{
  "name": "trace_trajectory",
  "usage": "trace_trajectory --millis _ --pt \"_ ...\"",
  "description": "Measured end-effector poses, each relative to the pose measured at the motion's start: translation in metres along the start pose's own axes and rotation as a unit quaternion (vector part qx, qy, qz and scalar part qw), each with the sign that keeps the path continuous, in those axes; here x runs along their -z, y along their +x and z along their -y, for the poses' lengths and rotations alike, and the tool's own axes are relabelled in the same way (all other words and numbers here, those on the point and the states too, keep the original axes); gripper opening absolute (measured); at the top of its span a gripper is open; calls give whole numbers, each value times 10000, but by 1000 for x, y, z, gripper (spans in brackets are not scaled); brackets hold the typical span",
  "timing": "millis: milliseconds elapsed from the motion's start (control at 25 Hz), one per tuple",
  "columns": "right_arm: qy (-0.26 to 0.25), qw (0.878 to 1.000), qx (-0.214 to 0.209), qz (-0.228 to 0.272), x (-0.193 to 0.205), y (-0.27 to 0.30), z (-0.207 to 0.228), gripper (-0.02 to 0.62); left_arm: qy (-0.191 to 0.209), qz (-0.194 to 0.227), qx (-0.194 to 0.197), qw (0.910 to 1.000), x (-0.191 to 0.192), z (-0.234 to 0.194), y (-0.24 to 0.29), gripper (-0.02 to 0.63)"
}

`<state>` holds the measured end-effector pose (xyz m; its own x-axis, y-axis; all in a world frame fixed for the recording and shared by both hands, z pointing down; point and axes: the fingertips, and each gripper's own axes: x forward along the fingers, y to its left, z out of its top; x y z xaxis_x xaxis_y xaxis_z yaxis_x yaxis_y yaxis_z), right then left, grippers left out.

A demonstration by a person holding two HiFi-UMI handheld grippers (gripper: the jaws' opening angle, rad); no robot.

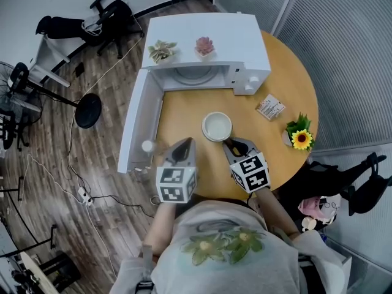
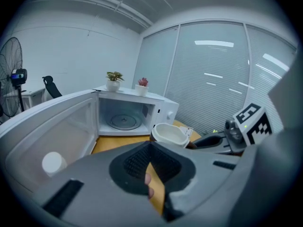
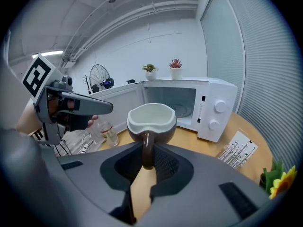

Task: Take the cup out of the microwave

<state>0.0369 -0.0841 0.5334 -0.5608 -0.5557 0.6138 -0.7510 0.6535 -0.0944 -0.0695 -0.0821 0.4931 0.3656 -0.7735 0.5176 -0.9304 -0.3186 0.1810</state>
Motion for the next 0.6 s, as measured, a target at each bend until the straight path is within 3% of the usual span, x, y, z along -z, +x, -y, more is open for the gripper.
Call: trace_trajectory --millis 600 --pt "-68 9992 -33 -403 43 29 3 61 -15 -179 37 9998 9 0 11 2"
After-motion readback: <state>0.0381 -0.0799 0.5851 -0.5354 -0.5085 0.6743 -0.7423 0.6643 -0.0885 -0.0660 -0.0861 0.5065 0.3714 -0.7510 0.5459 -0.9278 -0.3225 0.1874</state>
